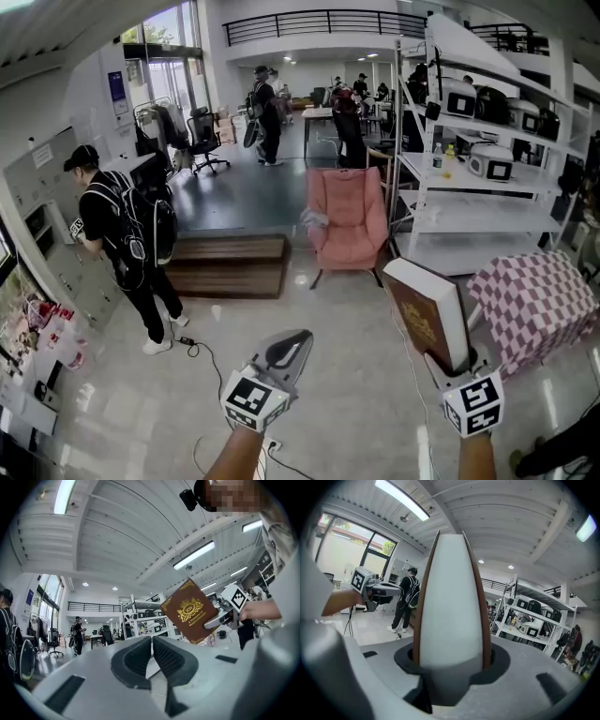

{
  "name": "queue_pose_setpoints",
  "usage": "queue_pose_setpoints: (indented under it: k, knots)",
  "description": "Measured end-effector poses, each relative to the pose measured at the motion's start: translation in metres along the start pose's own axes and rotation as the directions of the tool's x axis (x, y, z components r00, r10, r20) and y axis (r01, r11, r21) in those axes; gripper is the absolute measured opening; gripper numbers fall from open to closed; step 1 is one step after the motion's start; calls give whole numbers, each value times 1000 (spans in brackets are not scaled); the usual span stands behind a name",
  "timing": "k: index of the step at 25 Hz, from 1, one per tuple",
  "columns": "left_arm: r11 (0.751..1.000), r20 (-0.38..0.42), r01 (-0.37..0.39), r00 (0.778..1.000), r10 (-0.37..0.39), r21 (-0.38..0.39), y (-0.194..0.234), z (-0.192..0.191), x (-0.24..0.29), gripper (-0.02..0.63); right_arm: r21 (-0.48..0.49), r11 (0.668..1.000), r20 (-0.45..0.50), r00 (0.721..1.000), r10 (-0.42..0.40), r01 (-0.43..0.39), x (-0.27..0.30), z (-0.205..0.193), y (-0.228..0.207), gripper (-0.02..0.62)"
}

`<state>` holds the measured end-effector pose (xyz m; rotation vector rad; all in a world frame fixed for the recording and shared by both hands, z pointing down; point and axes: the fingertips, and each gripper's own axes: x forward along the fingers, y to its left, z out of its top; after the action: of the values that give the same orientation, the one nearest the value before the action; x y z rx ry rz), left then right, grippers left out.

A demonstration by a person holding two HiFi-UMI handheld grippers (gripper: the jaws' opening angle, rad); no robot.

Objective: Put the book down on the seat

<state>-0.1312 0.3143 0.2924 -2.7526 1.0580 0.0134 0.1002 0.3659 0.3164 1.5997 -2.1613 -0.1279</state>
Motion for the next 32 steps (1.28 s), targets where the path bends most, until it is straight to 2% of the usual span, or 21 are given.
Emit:
queue_pose_setpoints:
  k: [8,16,24,32]
  knots:
    - [1000,7,11,1000,-11,-8,22,-7,4,11,22,1000,23,1000,-4,3,20,12,5,213]
    - [1000,-7,4,1000,-4,-16,30,-20,31,11,4,1000,28,999,18,-18,48,9,-13,213]
    - [998,-44,-54,997,56,30,51,-34,96,10,0,997,55,996,76,-76,115,3,-78,213]
    - [992,-86,-123,988,125,26,68,-46,198,11,-15,987,75,985,158,-158,199,-8,-162,213]
